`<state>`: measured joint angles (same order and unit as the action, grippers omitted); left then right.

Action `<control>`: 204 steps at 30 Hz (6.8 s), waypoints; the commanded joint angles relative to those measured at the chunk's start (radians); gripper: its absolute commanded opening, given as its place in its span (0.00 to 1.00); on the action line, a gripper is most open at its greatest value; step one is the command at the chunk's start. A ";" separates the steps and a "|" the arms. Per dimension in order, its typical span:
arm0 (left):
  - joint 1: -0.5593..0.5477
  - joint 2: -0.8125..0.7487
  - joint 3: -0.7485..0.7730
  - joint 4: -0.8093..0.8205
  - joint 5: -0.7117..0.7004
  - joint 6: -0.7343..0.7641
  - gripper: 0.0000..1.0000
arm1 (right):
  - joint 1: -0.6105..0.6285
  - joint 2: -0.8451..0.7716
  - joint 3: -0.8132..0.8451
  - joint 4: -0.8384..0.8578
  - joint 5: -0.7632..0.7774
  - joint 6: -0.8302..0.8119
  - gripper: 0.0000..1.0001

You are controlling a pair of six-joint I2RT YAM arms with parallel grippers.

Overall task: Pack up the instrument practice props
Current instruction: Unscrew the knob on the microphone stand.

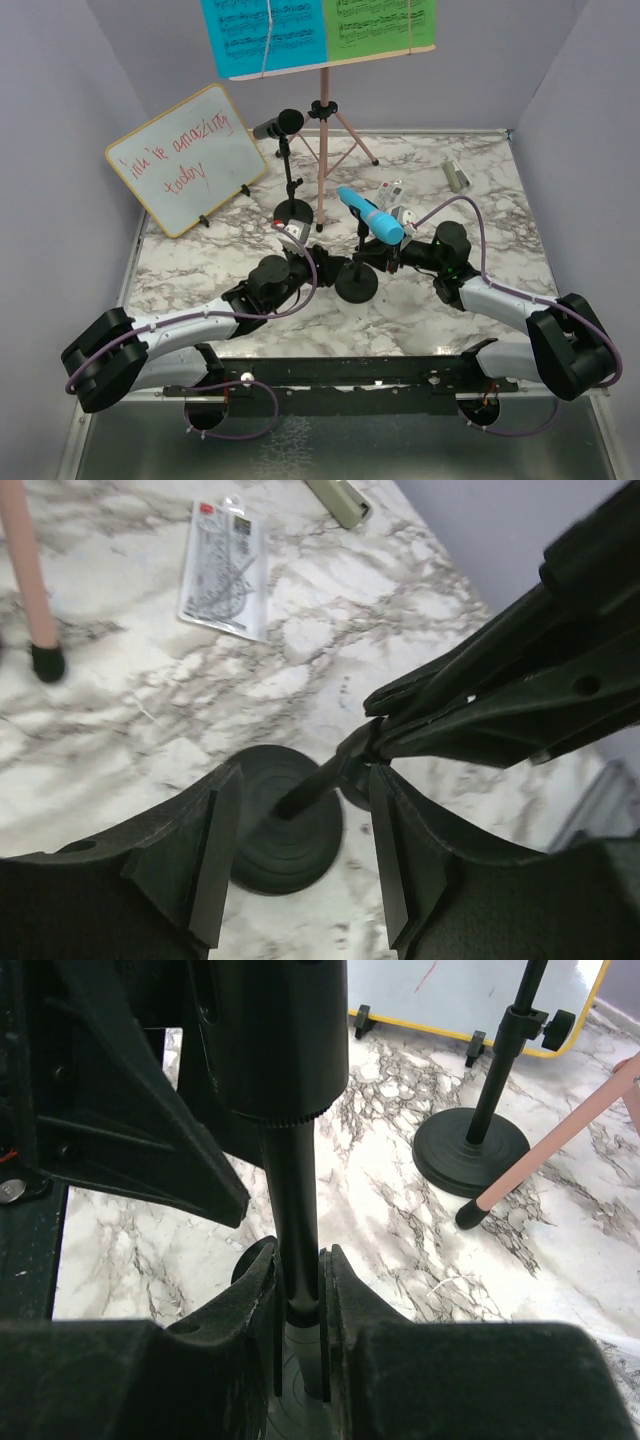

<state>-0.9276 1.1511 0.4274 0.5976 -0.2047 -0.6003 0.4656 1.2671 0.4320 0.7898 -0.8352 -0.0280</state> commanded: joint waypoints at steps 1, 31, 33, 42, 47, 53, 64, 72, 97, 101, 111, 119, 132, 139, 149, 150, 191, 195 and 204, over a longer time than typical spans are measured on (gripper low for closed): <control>-0.046 -0.045 0.010 -0.058 -0.021 0.438 0.60 | 0.009 0.008 -0.016 -0.043 0.004 -0.007 0.00; -0.256 0.136 0.051 0.034 -0.076 1.390 0.61 | 0.016 0.012 -0.015 -0.041 0.001 -0.006 0.01; -0.259 0.149 0.055 0.049 -0.086 1.398 0.60 | 0.016 0.012 -0.014 -0.041 0.001 -0.005 0.00; -0.275 0.144 0.048 0.100 -0.153 1.457 0.59 | 0.016 0.015 -0.013 -0.040 -0.001 -0.004 0.00; -0.277 0.145 0.044 0.105 -0.132 1.467 0.59 | 0.016 0.018 -0.012 -0.039 -0.002 -0.004 0.01; -0.277 0.183 0.057 0.105 -0.119 1.460 0.54 | 0.016 0.022 -0.012 -0.041 -0.001 -0.004 0.01; -0.275 0.224 0.071 0.106 -0.145 1.337 0.26 | 0.017 0.020 -0.011 -0.046 0.001 -0.007 0.00; -0.217 0.191 0.037 0.105 -0.110 0.992 0.09 | 0.016 0.020 -0.010 -0.049 0.004 -0.009 0.00; 0.000 0.305 -0.133 0.454 -0.062 -0.895 0.06 | 0.018 0.031 -0.018 -0.034 0.008 -0.015 0.01; -0.001 0.341 -0.143 0.501 -0.082 -1.022 0.10 | 0.018 0.030 -0.016 -0.035 0.008 -0.014 0.01; -0.001 0.218 -0.137 0.310 -0.177 -0.822 0.44 | 0.020 0.032 -0.013 -0.038 0.008 -0.013 0.01; -0.001 0.128 -0.114 0.213 -0.162 -0.507 0.56 | 0.026 0.037 -0.010 -0.044 0.014 -0.020 0.00; -0.167 -0.005 -0.073 0.163 -0.251 0.597 0.68 | 0.027 0.030 -0.011 -0.050 0.021 -0.024 0.00; -0.255 0.028 -0.105 0.290 -0.215 1.033 0.71 | 0.027 0.031 -0.009 -0.053 0.022 -0.025 0.01; -0.361 0.240 -0.062 0.471 -0.318 1.386 0.70 | 0.028 0.022 -0.010 -0.063 0.028 -0.030 0.01; -0.364 0.261 -0.058 0.492 -0.333 1.402 0.70 | 0.028 0.022 -0.010 -0.063 0.028 -0.030 0.01; -0.163 0.245 -0.089 0.580 -0.228 0.232 0.01 | 0.029 0.033 -0.004 -0.058 0.022 -0.023 0.00; -0.131 0.238 -0.118 0.580 -0.286 -0.119 0.01 | 0.030 0.032 -0.004 -0.060 0.022 -0.024 0.00; -0.093 0.308 -0.141 0.576 -0.294 -0.820 0.01 | 0.030 0.030 -0.006 -0.059 0.025 -0.026 0.01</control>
<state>-1.0580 1.4227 0.3019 1.1278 -0.4103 -0.9604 0.4900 1.2846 0.4313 0.7902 -0.8005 -0.0532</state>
